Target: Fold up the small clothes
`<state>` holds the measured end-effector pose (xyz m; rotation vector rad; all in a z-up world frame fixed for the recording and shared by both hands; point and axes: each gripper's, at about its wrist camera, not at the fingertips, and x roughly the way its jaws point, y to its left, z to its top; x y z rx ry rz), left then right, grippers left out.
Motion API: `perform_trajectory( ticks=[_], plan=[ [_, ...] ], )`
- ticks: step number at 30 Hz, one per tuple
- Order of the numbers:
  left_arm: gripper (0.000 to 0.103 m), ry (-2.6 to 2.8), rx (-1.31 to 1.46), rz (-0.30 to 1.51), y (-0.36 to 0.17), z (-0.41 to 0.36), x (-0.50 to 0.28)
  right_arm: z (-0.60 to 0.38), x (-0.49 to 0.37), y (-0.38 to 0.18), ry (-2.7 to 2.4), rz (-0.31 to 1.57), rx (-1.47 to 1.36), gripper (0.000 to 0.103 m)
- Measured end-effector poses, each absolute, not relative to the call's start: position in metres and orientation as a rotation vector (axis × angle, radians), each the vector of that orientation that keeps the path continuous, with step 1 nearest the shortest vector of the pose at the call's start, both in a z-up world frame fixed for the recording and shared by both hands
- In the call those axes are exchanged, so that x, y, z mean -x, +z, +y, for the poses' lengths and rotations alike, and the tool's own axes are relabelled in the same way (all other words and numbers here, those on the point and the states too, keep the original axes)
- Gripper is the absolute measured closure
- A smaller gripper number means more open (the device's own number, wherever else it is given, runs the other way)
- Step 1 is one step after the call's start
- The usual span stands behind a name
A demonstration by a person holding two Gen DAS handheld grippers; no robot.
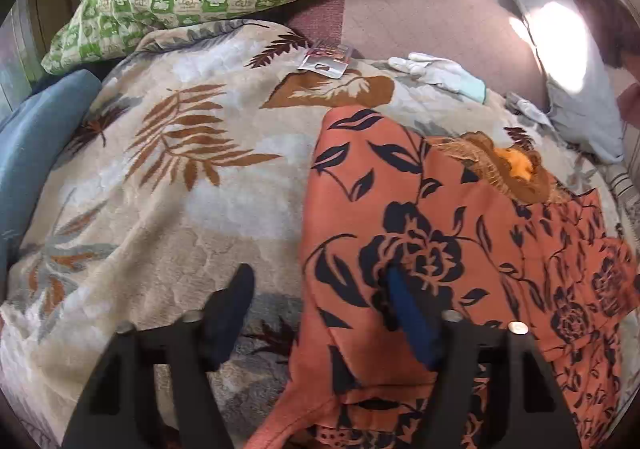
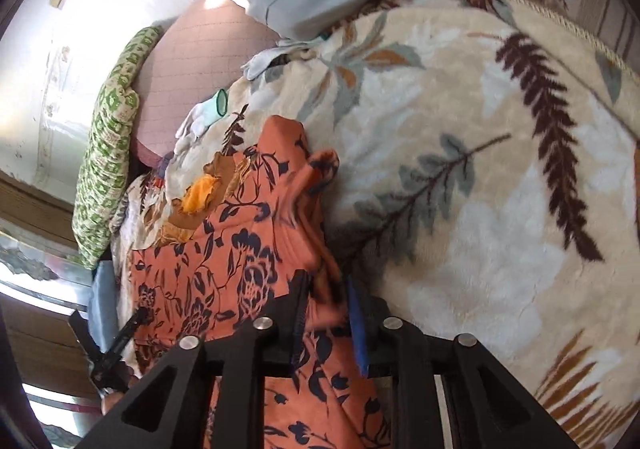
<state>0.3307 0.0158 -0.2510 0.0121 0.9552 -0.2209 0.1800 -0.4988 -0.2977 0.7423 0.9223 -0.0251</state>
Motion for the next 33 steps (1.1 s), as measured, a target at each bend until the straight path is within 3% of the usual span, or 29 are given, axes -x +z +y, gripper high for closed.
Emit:
perform_trajectory(
  ticks=[1,2,4,5,6,8,13,14,16,17,18,24,26,28,33],
  plan=[
    [0.065,-0.246,-0.025,0.946,-0.249,0.013,-0.329,-0.5,-0.181,-0.296,-0.036,0.918,-0.728,0.08],
    [0.074,-0.256,-0.048,0.932,-0.248,0.009,-0.326,-0.502,-0.181,-0.294,-0.037,0.902,-0.734,0.08],
    [0.08,-0.251,-0.099,0.911,-0.247,0.002,-0.323,-0.507,-0.182,-0.291,-0.02,0.866,-0.762,0.08],
    [0.083,-0.252,-0.104,0.906,-0.247,0.001,-0.322,-0.509,-0.184,-0.291,-0.026,0.852,-0.768,0.074],
    [0.085,-0.249,-0.097,0.906,-0.246,0.002,-0.322,-0.509,-0.189,-0.293,-0.039,0.853,-0.764,0.058],
    [0.09,-0.254,-0.067,0.91,-0.244,0.007,-0.323,-0.505,-0.202,-0.299,-0.075,0.866,-0.74,0.036],
    [0.092,-0.271,-0.059,0.909,-0.242,0.01,-0.324,-0.498,-0.226,-0.311,-0.079,0.835,-0.743,0.036],
    [0.092,-0.273,-0.063,0.906,-0.242,0.01,-0.323,-0.495,-0.231,-0.315,-0.104,0.848,-0.726,0.039],
    [0.093,-0.276,-0.066,0.901,-0.239,0.01,-0.322,-0.489,-0.239,-0.316,-0.135,0.852,-0.683,0.074],
    [0.093,-0.279,-0.065,0.899,-0.238,0.011,-0.322,-0.487,-0.24,-0.314,-0.142,0.84,-0.674,0.085],
    [0.093,-0.28,-0.064,0.894,-0.237,0.012,-0.321,-0.484,-0.24,-0.309,-0.135,0.817,-0.669,0.088],
    [0.095,-0.247,-0.066,0.822,-0.215,0.027,-0.309,-0.451,-0.233,-0.254,0.011,0.652,-0.565,0.092],
    [0.103,-0.195,-0.082,0.785,-0.207,0.036,-0.304,-0.44,-0.226,-0.234,0.054,0.569,-0.518,0.092],
    [0.103,-0.113,-0.115,0.739,-0.201,0.051,-0.301,-0.436,-0.226,-0.227,0.095,0.52,-0.508,0.092],
    [0.103,-0.085,0.004,0.858,-0.224,0.08,-0.317,-0.444,-0.268,-0.286,-0.007,0.718,-0.513,0.088]
  ],
)
